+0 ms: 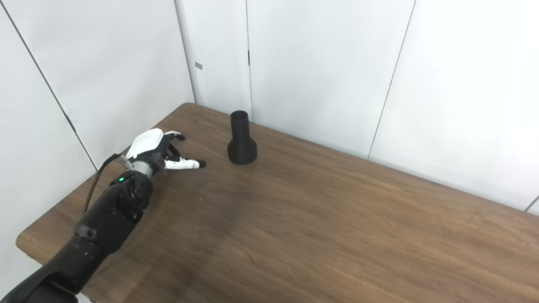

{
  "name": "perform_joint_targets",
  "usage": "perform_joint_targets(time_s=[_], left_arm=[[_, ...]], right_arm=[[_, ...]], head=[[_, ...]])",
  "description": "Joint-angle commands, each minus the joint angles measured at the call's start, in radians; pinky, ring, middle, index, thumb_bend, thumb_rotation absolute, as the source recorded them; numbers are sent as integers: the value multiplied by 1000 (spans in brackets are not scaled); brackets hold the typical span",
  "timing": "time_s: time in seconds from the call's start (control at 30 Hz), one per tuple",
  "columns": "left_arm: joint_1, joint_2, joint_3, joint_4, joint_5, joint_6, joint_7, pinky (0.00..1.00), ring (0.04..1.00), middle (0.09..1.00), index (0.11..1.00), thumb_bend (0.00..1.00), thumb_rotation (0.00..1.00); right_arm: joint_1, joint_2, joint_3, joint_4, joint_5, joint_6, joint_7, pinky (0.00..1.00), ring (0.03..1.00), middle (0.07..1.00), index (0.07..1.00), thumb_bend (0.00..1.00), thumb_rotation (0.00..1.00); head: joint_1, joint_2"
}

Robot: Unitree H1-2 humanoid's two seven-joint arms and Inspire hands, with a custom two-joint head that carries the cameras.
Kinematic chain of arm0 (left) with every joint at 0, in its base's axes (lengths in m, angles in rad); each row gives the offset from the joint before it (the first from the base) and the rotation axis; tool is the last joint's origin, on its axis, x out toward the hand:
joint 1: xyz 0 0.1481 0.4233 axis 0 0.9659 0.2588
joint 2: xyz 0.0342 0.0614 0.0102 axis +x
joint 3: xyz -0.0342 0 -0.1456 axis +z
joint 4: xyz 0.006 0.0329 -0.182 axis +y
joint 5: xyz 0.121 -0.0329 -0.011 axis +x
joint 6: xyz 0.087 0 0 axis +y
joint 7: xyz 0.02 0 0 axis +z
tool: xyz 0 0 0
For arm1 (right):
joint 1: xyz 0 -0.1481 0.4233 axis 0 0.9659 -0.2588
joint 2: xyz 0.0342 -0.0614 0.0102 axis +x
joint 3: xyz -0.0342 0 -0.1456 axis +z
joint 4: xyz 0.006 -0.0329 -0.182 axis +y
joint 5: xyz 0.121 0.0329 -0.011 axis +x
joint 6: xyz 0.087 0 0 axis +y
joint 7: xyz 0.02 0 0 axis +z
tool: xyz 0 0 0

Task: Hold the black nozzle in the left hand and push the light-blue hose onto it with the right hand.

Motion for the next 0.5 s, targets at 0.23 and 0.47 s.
perform_joint_targets(time_s=[0.23, 0.47], left_arm=[[-2, -17, -33, -2, -40, -106, 13, 765, 867, 919, 882, 1000, 575], [0, -24, -33, -19, -55, -148, 42, 689, 807, 871, 867, 1000, 539]], right_arm=[[16, -1, 18, -16, -21, 22, 13, 378, 541, 596, 492, 488, 177], [14, -2, 23, -12, -20, 20, 9, 379, 539, 593, 492, 490, 178]], head=[[1, 0], [-3, -1]])
